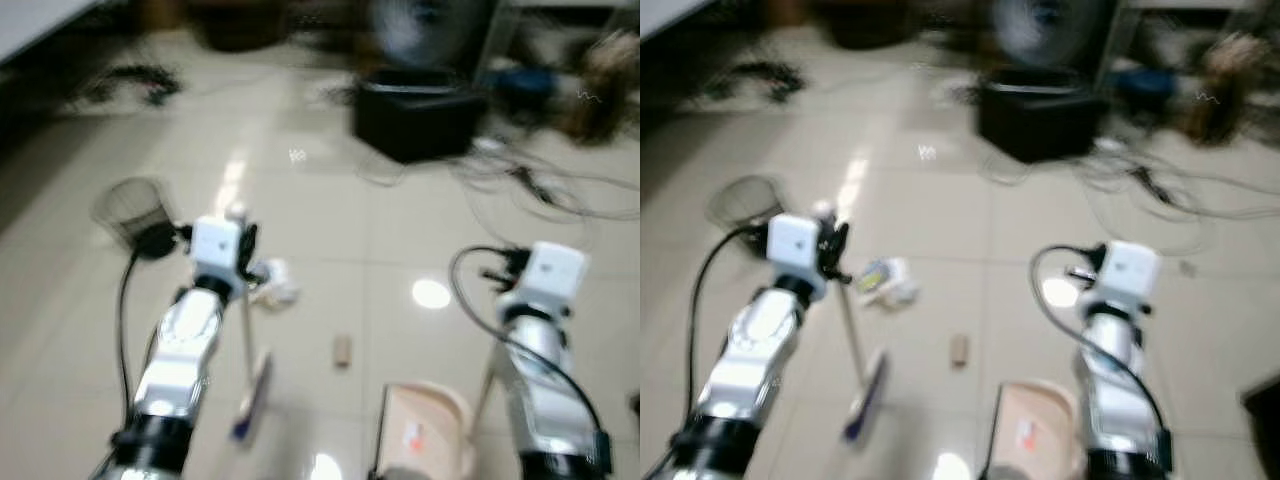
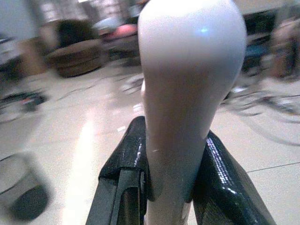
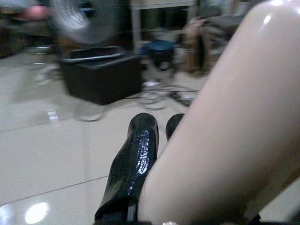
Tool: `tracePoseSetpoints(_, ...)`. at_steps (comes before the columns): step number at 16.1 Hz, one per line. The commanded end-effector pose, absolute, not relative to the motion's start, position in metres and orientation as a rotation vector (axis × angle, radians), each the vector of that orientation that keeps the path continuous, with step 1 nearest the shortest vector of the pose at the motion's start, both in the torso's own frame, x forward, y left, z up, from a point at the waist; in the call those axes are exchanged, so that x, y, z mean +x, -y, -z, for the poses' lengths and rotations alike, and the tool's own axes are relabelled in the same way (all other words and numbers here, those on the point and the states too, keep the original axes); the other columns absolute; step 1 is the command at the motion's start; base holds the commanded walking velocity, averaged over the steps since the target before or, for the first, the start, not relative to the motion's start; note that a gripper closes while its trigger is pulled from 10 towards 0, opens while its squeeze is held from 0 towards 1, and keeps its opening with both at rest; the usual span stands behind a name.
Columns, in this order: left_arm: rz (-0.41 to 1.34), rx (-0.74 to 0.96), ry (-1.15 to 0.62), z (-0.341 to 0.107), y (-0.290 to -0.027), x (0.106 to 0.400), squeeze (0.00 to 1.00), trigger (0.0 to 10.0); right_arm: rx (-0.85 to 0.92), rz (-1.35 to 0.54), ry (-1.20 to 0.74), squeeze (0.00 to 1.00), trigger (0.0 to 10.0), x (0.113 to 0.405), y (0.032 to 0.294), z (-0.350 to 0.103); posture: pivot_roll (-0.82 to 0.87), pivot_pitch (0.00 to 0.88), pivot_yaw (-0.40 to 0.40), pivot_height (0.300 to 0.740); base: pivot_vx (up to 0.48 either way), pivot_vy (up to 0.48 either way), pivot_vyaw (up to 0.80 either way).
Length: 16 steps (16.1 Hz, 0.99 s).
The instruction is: Sweep floor
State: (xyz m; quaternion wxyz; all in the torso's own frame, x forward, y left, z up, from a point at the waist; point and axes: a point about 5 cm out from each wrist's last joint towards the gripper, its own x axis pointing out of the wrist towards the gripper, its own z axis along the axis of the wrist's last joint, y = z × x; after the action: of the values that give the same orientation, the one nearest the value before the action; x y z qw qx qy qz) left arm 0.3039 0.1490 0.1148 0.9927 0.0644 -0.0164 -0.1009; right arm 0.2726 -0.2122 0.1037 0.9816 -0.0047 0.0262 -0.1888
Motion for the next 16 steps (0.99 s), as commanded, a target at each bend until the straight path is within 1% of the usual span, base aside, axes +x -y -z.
tracePoseSetpoints(1,0.194,0.141,0.078,-0.124,-0.154,0.305,0.0,10.0,-0.012,0.359,-0.029,0.0,10.0,0.276,0.206,-0.109,0.01,0.062,0.058,0.74,0.334,0.0,-0.8)
tracePoseSetpoints(2,0.195,0.142,0.08,-0.124,-0.154,0.305,0.0,10.0,-0.011,0.357,-0.028,0.0,10.0,0.277,0.206,-0.109,0.01,0.062,0.058,0.74,0.345,0.0,-0.46)
tracePoseSetpoints(7,0.185,0.151,0.083,-0.125,-0.157,0.306,0.0,10.0,-0.027,0.322,-0.014,0.0,10.0,0.279,0.202,-0.111,0.01,0.061,0.059,0.74,0.346,0.0,0.0)
tracePoseSetpoints(8,0.181,0.153,0.083,-0.125,-0.158,0.307,0.0,10.0,-0.083,0.304,-0.021,0.0,10.0,0.28,0.199,-0.111,0.01,0.06,0.058,0.74,0.349,0.0,0.0)
tracePoseSetpoints(10,0.179,0.154,0.084,-0.125,-0.159,0.307,0.0,10.0,-0.119,0.287,-0.027,0.0,10.0,0.281,0.197,-0.111,0.01,0.061,0.057,0.74,0.347,0.0,0.0)
tracePoseSetpoints(13,0.179,0.156,0.087,-0.126,-0.158,0.307,0.0,10.0,-0.12,0.28,-0.031,0.0,10.0,0.281,0.196,-0.11,0.01,0.061,0.058,0.74,0.346,0.0,0.8)
tracePoseSetpoints(14,0.181,0.156,0.087,-0.126,-0.158,0.307,0.0,10.0,-0.107,0.284,-0.021,0.0,10.0,0.281,0.196,-0.111,0.01,0.061,0.058,0.74,0.341,0.0,0.46)
tracePoseSetpoints(16,0.188,0.155,0.089,-0.126,-0.157,0.307,0.0,10.0,-0.072,0.305,-0.027,0.0,10.0,0.28,0.199,-0.109,0.01,0.065,0.06,0.74,0.336,0.0,0.0)
